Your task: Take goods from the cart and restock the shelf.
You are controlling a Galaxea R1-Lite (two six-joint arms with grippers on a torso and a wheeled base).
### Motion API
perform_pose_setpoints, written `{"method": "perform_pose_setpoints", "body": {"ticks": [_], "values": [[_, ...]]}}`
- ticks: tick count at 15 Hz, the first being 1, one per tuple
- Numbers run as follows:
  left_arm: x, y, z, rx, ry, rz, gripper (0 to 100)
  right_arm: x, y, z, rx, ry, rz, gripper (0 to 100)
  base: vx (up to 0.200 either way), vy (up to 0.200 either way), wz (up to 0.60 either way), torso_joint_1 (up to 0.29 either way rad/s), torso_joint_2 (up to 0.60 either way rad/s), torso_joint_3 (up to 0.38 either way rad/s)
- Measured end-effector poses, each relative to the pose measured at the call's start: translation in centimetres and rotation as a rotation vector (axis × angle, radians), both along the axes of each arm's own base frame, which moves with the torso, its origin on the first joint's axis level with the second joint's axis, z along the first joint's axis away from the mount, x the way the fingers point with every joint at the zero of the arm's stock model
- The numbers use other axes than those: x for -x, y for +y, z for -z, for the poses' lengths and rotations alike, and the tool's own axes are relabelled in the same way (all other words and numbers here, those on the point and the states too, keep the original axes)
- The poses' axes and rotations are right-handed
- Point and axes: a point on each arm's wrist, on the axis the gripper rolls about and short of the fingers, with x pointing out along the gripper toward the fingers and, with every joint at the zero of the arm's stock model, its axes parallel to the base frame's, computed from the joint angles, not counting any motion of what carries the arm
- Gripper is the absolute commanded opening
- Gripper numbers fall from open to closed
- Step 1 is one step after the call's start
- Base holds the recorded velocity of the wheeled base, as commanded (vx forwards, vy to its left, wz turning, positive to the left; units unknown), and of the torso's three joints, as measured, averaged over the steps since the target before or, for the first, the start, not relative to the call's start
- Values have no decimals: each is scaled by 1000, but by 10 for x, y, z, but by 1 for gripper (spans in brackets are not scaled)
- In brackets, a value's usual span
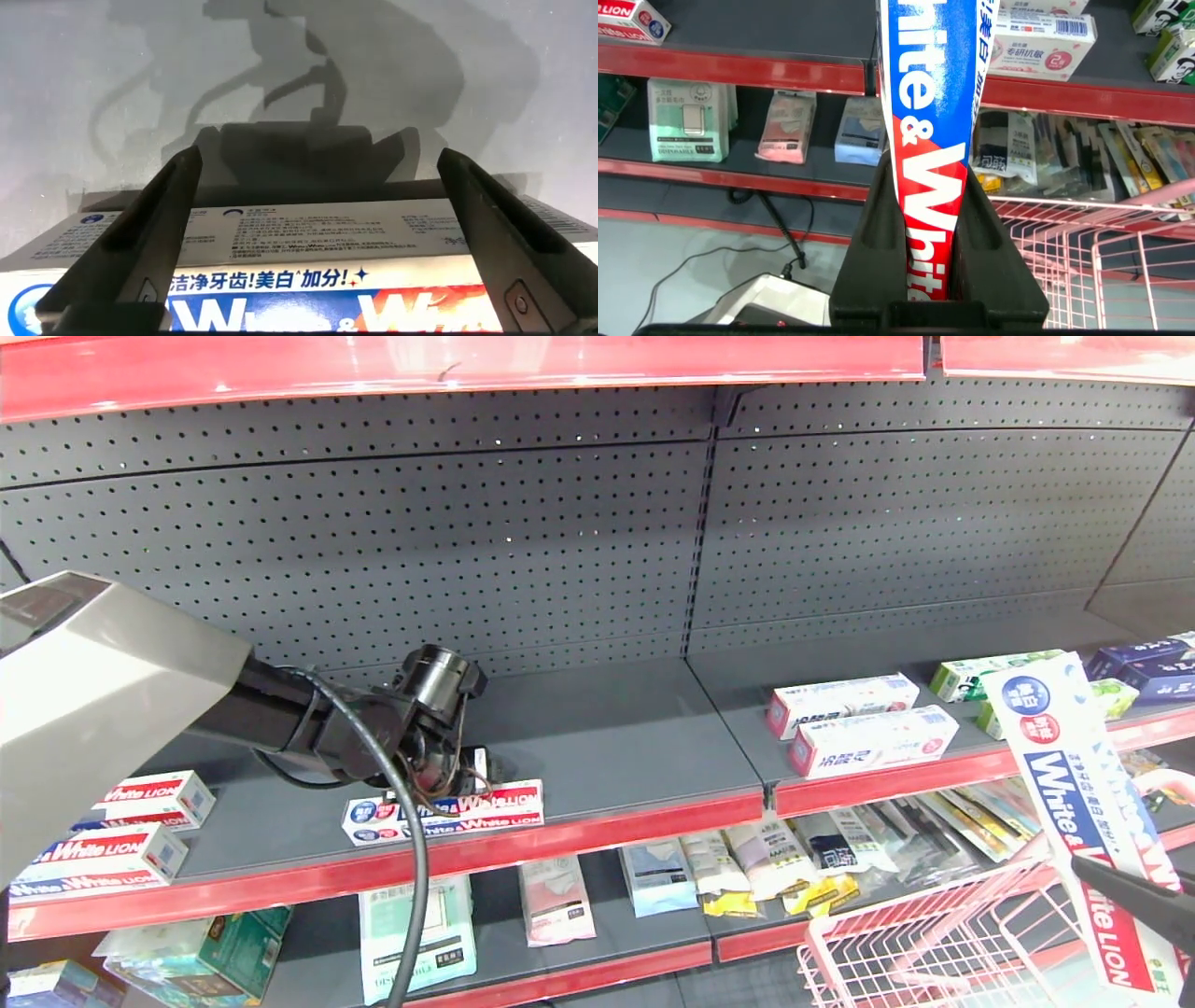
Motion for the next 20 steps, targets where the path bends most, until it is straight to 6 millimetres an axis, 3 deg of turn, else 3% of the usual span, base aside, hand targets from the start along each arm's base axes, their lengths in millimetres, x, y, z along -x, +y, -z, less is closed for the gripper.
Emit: {"method": "perform_pose_setpoints", "body": {"ticks": [6,9,13,17,20], "values": [[-1,0,0,6,-7,-5,100,0,0,0,-1,0,-2,0,0,0,0,0,0,0],[-13,-4,-6,62,-159,-69,100,0,0,1,-7,3,-9,0,0,0,0,0,0,0],[-11,2,-16,84,-206,-121,100,2,2,2,-18,2,-44,0,0,0,0,0,0,0],[6,37,-39,100,-261,-214,100,14,2,9,-24,-14,-53,0,0,0,0,0,0,0],[40,66,-72,125,-330,-242,100,16,2,10,-17,-18,-29,0,0,0,0,0,0,0]]}}
